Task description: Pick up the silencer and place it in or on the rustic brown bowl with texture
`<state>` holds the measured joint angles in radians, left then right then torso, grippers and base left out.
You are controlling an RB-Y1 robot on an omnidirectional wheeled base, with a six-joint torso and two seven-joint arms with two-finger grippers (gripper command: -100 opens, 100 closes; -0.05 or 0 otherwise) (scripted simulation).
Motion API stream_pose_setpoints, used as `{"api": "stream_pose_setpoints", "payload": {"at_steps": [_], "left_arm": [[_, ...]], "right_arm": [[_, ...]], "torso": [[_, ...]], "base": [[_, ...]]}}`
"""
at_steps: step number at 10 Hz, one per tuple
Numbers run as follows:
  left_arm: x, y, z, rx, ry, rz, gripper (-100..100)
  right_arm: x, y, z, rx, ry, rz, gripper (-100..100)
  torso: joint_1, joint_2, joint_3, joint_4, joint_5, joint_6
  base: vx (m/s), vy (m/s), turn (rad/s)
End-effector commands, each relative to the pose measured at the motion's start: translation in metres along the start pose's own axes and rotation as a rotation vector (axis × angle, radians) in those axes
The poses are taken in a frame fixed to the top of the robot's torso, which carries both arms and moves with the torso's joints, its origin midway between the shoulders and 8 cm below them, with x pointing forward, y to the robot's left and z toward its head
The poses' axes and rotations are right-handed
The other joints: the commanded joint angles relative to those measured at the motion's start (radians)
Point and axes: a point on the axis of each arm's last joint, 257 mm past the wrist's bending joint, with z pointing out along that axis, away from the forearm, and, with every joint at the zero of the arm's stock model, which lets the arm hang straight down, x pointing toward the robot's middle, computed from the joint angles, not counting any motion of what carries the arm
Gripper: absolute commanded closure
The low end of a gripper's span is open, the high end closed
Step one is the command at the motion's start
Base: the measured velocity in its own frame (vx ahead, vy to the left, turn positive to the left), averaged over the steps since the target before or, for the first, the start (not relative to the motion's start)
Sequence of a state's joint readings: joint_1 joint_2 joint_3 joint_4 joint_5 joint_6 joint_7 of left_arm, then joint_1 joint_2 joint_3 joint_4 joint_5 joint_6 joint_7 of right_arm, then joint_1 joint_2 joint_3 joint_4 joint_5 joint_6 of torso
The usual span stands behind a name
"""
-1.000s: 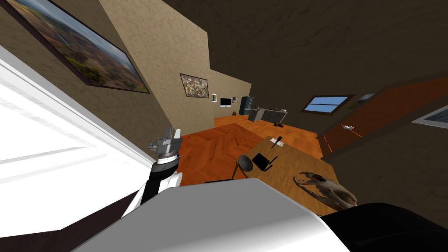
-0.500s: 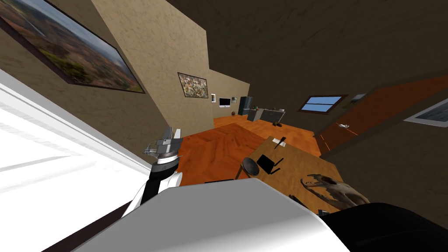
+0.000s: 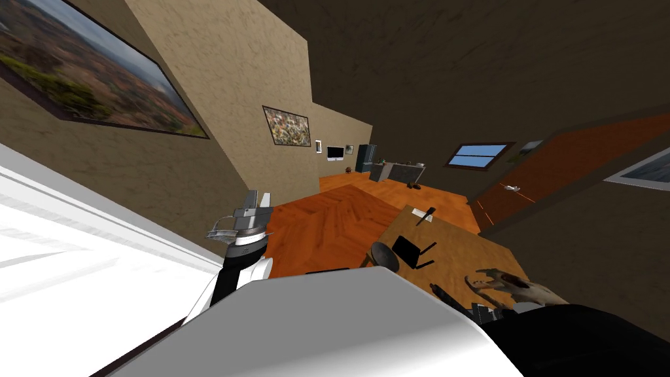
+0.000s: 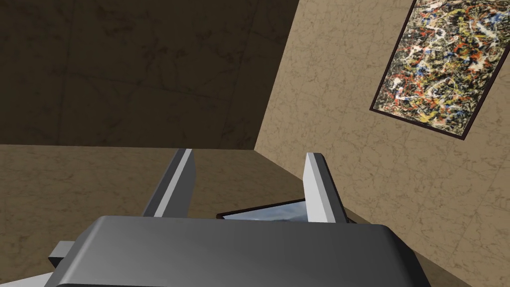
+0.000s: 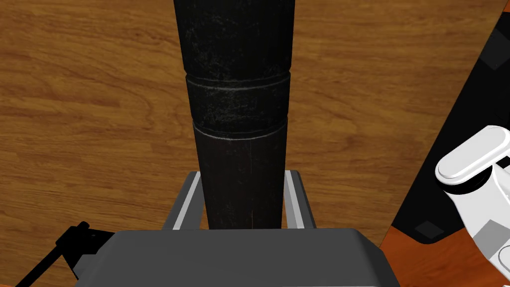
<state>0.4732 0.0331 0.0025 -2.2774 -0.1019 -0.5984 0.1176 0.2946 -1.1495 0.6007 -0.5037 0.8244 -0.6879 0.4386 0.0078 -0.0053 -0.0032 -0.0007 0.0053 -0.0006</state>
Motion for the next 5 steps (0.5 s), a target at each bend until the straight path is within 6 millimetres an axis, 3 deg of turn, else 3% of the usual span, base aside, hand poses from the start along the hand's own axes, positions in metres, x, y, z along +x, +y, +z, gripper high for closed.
{"api": "stream_pose_setpoints", "payload": {"at_steps": [1, 5], "left_arm": [[0.000, 0.000, 0.000, 0.000, 0.000, 0.000, 0], [0.000, 0.000, 0.000, 0.000, 0.000, 0.000, 0]], "right_arm": [[-0.007, -0.008, -0.004, 0.004, -0.013, -0.012, 100], [-0.023, -0.024, -0.014, 0.013, -0.042, -0.018, 100]], "torso": [[0.000, 0.000, 0.000, 0.000, 0.000, 0.000], [0.008, -0.007, -0.003, -0.001, 0.001, -0.001]], "base": [[0.103, 0.081, -0.041], [0.156, 0.132, -0.029]]}}
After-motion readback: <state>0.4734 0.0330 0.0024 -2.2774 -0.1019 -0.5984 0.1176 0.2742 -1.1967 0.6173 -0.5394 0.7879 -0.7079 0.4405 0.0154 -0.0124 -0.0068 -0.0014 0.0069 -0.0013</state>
